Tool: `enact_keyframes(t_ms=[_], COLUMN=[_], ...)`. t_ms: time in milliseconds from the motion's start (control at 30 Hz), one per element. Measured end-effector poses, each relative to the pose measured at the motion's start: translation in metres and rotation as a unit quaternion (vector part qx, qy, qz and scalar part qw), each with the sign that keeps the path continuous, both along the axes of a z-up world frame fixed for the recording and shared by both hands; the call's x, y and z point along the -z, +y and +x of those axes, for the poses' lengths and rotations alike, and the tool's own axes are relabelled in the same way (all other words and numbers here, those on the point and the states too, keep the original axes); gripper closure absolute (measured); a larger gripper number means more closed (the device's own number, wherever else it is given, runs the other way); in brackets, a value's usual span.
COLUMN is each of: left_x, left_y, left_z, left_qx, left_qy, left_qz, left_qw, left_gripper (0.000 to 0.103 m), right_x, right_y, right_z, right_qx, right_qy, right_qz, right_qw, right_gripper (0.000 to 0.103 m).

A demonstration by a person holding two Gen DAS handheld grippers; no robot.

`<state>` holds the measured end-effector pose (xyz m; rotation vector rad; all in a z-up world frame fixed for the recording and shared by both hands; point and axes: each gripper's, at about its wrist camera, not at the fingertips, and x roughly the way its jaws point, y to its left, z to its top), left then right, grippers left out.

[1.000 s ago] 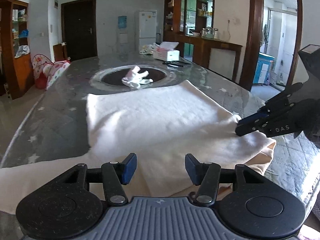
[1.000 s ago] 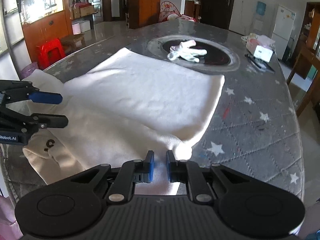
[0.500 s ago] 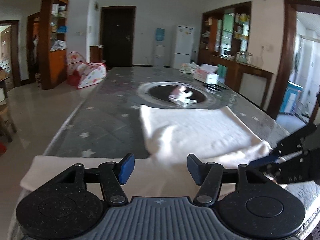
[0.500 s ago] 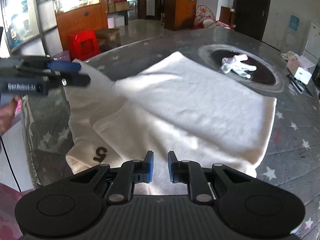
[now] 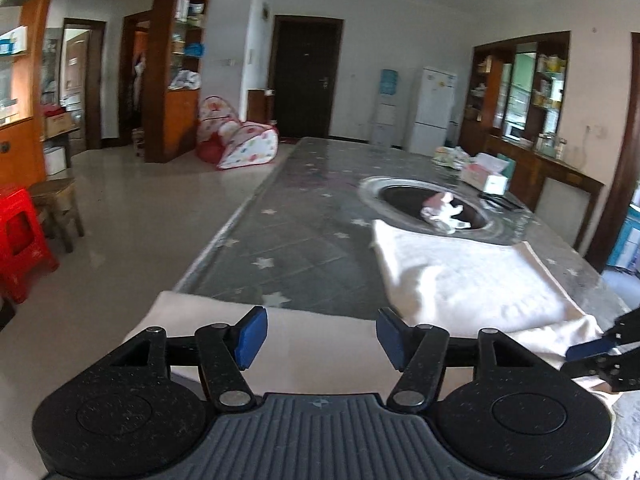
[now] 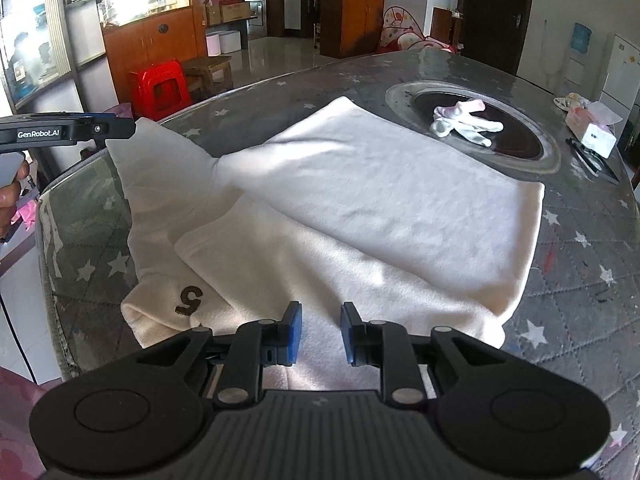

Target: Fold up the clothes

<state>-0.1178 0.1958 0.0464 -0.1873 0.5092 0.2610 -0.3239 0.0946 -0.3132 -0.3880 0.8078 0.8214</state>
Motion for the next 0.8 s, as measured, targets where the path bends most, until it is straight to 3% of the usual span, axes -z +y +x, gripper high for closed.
enact_keyframes(t_ms=[500, 800], left_x=[0.016, 0.029], left_y=[0.043, 0.078], left_z=[-0.033, -0.019], left_qx=[-0.075, -0.144], left_qy=[0.007, 0.029], left_qz=[-0.022, -0.033], left_qw=[0.9969, 0.9886], left_gripper=[0.038, 0.035], right_x=[0.001, 0.0], right_y=[-0.001, 0.0], right_z=[-0.001, -0.004], right_qx=[0.005, 0.009], right_qy=[-0.002, -0.008], right_qz=[0.003, 0.008], right_qw=[1.0, 1.0], right_gripper=[0.078, 0.074])
